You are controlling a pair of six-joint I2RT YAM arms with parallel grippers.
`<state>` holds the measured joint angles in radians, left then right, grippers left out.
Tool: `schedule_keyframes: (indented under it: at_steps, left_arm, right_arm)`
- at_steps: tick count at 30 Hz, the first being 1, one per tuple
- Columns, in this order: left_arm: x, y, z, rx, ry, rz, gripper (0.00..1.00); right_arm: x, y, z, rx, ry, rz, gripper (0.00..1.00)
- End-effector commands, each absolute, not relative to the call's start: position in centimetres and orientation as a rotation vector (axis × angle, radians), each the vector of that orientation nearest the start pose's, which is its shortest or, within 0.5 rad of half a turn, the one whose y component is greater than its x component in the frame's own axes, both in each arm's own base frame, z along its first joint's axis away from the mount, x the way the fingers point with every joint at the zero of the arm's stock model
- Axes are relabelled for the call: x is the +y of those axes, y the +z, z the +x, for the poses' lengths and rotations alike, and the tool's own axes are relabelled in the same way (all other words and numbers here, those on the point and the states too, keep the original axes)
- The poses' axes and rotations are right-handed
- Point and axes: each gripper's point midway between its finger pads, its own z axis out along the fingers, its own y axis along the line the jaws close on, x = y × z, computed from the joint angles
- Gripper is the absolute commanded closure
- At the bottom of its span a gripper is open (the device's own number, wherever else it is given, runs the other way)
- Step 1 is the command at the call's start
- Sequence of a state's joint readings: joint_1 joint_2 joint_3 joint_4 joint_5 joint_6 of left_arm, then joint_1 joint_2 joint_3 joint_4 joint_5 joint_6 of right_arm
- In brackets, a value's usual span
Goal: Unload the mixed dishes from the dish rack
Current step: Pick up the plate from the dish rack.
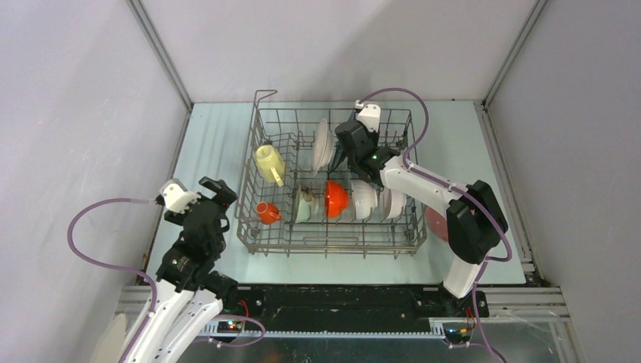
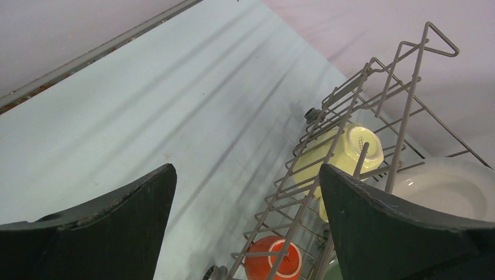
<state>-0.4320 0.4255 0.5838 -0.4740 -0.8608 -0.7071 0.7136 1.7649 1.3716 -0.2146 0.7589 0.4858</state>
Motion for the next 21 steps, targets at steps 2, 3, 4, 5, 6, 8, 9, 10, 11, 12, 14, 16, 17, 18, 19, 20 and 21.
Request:
schedule_keyframes:
  at_steps: [2,3,4,5,6,8,9,10,11,12,14,16,17,18,19,20,21]
  left_arm:
    - [2.3,22.7,23.1,1.571,0.004,-0.802,0.00]
    - [2.4,22.7,23.1,1.570,0.005,-0.803,0.00]
    - [2.4,22.8,23.1,1.566,0.005,-0.806,0.00]
    - [2.4,22.7,23.1,1.566,0.005,-0.807,0.00]
    - [2.5,22.7,23.0,1.566,0.004,-0.807,0.00]
    - [2.5,22.8,22.9,1.564,0.003,-0.811,0.00]
    - [2.5,22.8,22.9,1.564,0.002,-0.811,0.00]
    - [2.5,22.8,22.8,1.562,-0.001,-0.812,0.00]
    - [2.6,22.8,22.8,1.560,-0.003,-0.813,0.00]
    - [2.6,22.9,22.7,1.556,-0.005,-0.815,0.00]
    - [2.7,22.9,22.6,1.550,-0.006,-0.820,0.00]
    - [2.7,22.9,22.5,1.548,-0.008,-0.821,0.00]
    - [2.7,22.9,22.5,1.547,-0.009,-0.822,0.00]
    - [2.8,22.9,22.5,1.546,-0.010,-0.823,0.00]
    - [2.8,22.9,22.4,1.546,-0.010,-0.823,0.00]
    - [2.8,23.0,22.5,1.546,-0.012,-0.823,0.00]
    - [2.7,22.9,22.4,1.548,-0.011,-0.822,0.00]
  right_arm:
    - [22.8,25.8,43.5,1.805,-0.046,0.271,1.00]
    - [22.8,26.4,43.3,1.795,-0.039,0.277,1.00]
    - [22.7,27.1,43.2,1.783,-0.034,0.287,1.00]
    - [22.8,27.5,43.1,1.777,-0.029,0.289,1.00]
    - [22.9,28.0,42.9,1.770,-0.024,0.293,1.00]
    - [23.0,29.1,42.7,1.759,-0.015,0.303,1.00]
    - [23.0,29.3,42.6,1.755,-0.013,0.307,1.00]
    - [23.0,29.8,42.4,1.748,-0.010,0.311,1.00]
    - [22.9,30.1,42.4,1.742,-0.010,0.315,1.00]
    - [22.9,30.4,42.2,1.738,-0.012,0.319,1.00]
    - [22.7,30.8,42.1,1.736,-0.022,0.306,1.00]
    - [22.4,31.3,42.0,1.735,-0.061,0.284,1.00]
    - [22.3,31.8,41.9,1.733,-0.081,0.264,1.00]
    - [22.2,31.9,41.9,1.730,-0.098,0.258,1.00]
    - [22.1,32.4,42.0,1.725,-0.117,0.246,1.00]
    - [22.1,32.7,42.0,1.723,-0.125,0.242,1.00]
    - [22.0,33.3,42.0,1.717,-0.134,0.244,1.00]
